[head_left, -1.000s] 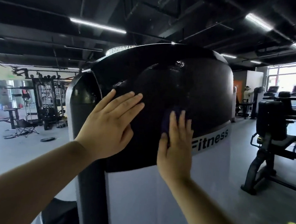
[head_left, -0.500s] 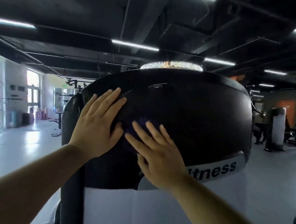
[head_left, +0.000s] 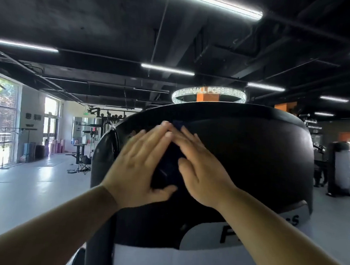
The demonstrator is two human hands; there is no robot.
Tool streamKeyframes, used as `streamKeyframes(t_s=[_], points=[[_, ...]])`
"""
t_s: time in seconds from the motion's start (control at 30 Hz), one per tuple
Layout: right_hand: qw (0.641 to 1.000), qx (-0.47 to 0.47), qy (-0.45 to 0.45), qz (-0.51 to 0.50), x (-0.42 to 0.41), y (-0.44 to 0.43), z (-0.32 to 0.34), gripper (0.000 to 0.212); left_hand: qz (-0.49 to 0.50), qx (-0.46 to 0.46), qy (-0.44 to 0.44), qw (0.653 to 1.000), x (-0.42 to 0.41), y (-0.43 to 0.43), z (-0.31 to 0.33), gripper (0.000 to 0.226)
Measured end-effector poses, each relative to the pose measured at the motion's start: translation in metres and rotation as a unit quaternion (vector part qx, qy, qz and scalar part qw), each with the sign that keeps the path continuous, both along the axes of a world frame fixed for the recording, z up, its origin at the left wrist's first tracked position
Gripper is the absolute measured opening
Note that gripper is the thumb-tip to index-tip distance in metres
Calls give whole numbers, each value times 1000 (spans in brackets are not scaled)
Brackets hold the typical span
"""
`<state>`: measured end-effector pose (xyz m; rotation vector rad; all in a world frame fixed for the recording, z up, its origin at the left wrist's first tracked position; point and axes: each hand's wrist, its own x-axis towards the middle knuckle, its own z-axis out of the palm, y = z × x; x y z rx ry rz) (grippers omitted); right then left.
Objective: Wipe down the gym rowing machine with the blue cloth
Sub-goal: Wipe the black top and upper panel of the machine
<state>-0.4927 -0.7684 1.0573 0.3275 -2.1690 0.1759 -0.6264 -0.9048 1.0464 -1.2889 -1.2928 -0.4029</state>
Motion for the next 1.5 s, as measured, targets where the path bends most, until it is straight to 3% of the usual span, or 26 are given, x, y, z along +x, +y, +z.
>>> streamKeyframes(t_s=[0.1,0.17,0.23,0.3,0.4,0.5,0.6,0.67,0.77,0.83,0.9,1.0,1.07,1.13,1.23,1.3,1.37,1.5], points=[[959,-238,102,112,12,-7,7,38,29,2,24,999,18,27,11,86],[906,-349,227,73,21,-1,17,35,76,4,30,997,17,27,16,70],[888,-384,253,3,29,14,27,33,122,32,41,991,7,14,21,54],[918,-330,205,-82,30,24,30,35,137,42,70,987,-2,4,28,50],[956,-148,137,-214,24,37,24,44,72,-80,181,978,-1,14,18,50],[963,-88,98,-235,29,51,16,51,71,-165,167,969,1,24,-25,55],[961,-38,77,-263,32,66,0,56,121,-120,165,971,-6,17,-30,54],[955,-9,94,-281,29,71,-6,57,144,-49,98,984,-6,18,-2,53],[953,-12,120,-278,20,73,-8,56,135,57,-65,987,4,25,22,57],[955,-4,135,-262,12,71,-13,55,123,109,-113,980,13,34,-3,55],[960,32,135,-243,6,72,-21,54,120,101,-98,983,22,41,-62,52],[968,67,129,-207,7,77,-29,52,125,-14,-23,992,29,39,-163,50],[971,79,126,-186,10,82,-29,51,141,-64,21,988,23,30,-183,43],[973,89,123,-173,11,85,-31,52,139,-52,14,989,19,28,-167,43],[974,82,133,-162,10,84,-34,53,132,103,-140,976,22,33,-122,50],[975,73,141,-156,9,83,-35,53,106,233,-299,919,33,44,-105,56],[976,66,145,-147,9,82,-36,54,98,275,-373,880,50,59,-121,59],[977,70,148,-136,9,83,-36,53,138,107,-214,961,63,65,-193,56]])
